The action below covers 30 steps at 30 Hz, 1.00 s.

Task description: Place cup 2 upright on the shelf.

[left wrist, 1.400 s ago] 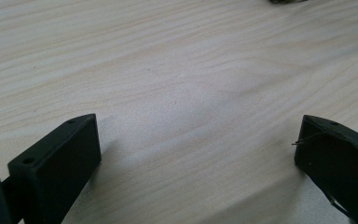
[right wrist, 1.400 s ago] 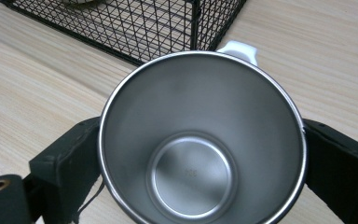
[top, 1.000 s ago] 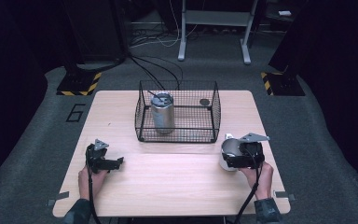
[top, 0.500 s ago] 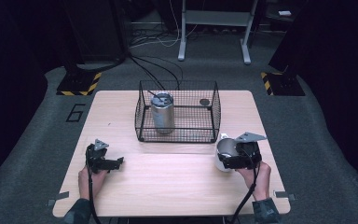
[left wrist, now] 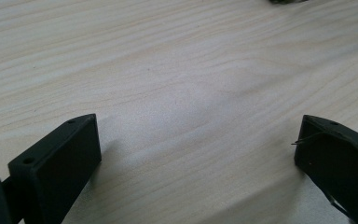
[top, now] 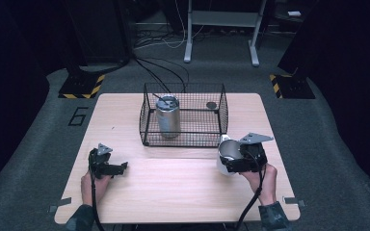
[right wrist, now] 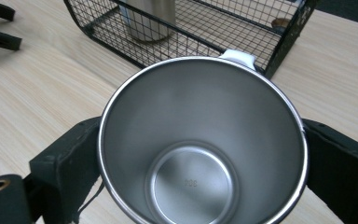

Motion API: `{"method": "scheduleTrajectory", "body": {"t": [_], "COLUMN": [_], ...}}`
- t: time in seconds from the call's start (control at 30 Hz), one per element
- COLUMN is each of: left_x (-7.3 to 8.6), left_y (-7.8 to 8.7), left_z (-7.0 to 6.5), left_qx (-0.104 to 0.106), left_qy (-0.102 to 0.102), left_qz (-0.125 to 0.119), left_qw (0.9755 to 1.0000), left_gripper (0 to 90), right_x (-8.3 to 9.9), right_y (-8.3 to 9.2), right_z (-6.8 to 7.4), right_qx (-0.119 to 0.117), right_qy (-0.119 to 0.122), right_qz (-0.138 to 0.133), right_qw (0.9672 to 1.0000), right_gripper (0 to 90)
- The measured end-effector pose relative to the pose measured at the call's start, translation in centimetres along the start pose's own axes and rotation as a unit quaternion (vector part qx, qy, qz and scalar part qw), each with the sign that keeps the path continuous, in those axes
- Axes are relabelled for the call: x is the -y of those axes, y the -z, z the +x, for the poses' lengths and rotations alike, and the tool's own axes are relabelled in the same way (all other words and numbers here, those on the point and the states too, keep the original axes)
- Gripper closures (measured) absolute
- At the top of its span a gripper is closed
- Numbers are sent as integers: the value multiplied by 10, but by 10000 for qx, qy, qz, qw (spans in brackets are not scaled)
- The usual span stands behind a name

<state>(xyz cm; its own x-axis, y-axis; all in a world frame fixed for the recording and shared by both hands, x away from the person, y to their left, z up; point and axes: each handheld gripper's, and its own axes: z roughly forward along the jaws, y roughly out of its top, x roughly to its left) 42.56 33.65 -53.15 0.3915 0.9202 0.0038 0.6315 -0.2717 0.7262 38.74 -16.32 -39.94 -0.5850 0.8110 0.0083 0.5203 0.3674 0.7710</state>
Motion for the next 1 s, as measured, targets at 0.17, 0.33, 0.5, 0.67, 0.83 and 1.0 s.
{"method": "scheduleTrajectory", "body": {"t": [0.17,0.33,0.5,0.67,0.83,1.0], "left_x": [0,0,0,0,0,0], "left_y": [0,0,0,0,0,0], "left_z": [0,0,0,0,0,0], "left_qx": [0,3,1,3,10,2], "left_qy": [-4,6,2,0,15,-4], "left_qz": [1,4,-2,6,8,-2], "left_qw": [10000,10000,10000,10000,10000,10000], "left_gripper": [2,2,2,2,2,2], "right_x": [-9,-14,-22,-30,-40,-49], "right_y": [3,5,9,10,11,11], "right_z": [5,7,9,12,15,17], "right_qx": [-59,-131,-179,-221,-228,-266], "right_qy": [97,114,136,231,289,343], "right_qz": [-61,-98,-200,-212,-211,-244], "right_qw": [9999,9998,9995,9993,9991,9988], "right_gripper": [58,58,58,58,58,58]}}
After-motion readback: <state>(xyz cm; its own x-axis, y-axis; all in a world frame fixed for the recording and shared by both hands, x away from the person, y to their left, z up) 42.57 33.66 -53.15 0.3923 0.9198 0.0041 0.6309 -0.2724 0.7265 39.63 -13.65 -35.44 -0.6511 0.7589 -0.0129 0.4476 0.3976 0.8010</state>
